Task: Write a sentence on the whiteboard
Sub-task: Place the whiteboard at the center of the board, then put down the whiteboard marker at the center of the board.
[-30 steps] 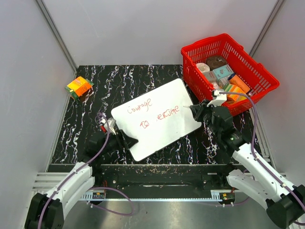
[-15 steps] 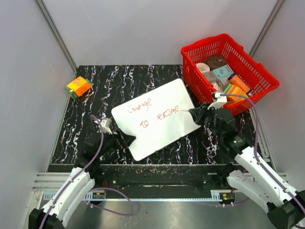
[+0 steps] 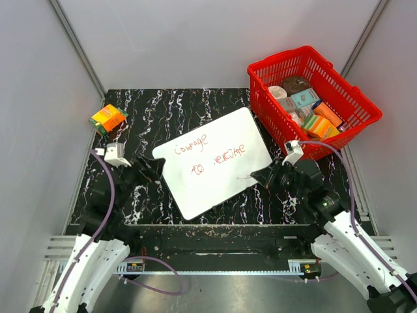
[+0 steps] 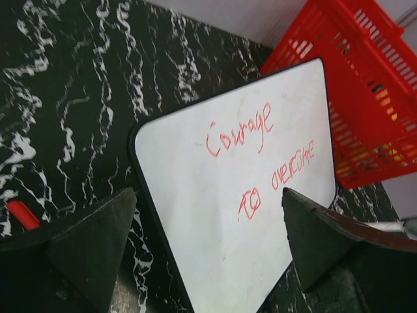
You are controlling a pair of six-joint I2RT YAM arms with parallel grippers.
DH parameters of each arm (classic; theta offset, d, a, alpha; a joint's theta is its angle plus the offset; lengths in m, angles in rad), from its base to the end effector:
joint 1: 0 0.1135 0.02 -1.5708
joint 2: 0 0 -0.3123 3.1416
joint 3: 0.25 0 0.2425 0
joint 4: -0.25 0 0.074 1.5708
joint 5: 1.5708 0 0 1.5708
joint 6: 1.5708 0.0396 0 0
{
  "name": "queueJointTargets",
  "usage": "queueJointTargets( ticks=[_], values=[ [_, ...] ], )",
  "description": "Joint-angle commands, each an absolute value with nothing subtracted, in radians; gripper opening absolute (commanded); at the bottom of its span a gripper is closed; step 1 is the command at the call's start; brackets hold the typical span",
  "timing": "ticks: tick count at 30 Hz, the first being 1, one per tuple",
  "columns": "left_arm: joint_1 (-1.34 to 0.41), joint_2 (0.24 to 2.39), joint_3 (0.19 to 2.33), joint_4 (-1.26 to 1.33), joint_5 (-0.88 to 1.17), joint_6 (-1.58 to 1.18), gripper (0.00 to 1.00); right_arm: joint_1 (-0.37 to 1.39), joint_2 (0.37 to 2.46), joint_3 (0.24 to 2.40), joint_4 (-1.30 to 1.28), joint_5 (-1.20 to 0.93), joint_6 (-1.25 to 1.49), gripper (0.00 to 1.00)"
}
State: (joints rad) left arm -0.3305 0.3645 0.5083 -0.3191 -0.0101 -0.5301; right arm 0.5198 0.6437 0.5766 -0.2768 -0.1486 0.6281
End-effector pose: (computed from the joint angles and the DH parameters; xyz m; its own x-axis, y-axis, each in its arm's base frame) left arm 0.0607 -0.0204 0.2981 -0.3016 -0.4310 -0.8504 0.1884 0.8474 -0.4963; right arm 0.0971 0.0623 0.3069 -0.5965 0.3282 -0.7324 -0.3234 0.7369 0.5936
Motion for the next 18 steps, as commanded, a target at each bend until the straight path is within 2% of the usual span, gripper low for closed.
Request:
queueJointTargets(
  ticks=[1,10,18],
  values=[
    [-0.331,0.448,0.69,-0.386,-0.117,-0.459,0.99,0.517,0.641,0.528,-0.298,-0.357,0.783,0.0],
    [-0.33,0.5,0.913,-0.405,-0.077,-0.33,0.99,0.517,0.543,0.27,-0.298,-0.416,0.954,0.0],
    [-0.331,0.529,1.042,-0.423,-0.018,-0.288,0.99,0.515,0.543,0.21,-0.307,-0.414,0.985,0.0]
  ],
)
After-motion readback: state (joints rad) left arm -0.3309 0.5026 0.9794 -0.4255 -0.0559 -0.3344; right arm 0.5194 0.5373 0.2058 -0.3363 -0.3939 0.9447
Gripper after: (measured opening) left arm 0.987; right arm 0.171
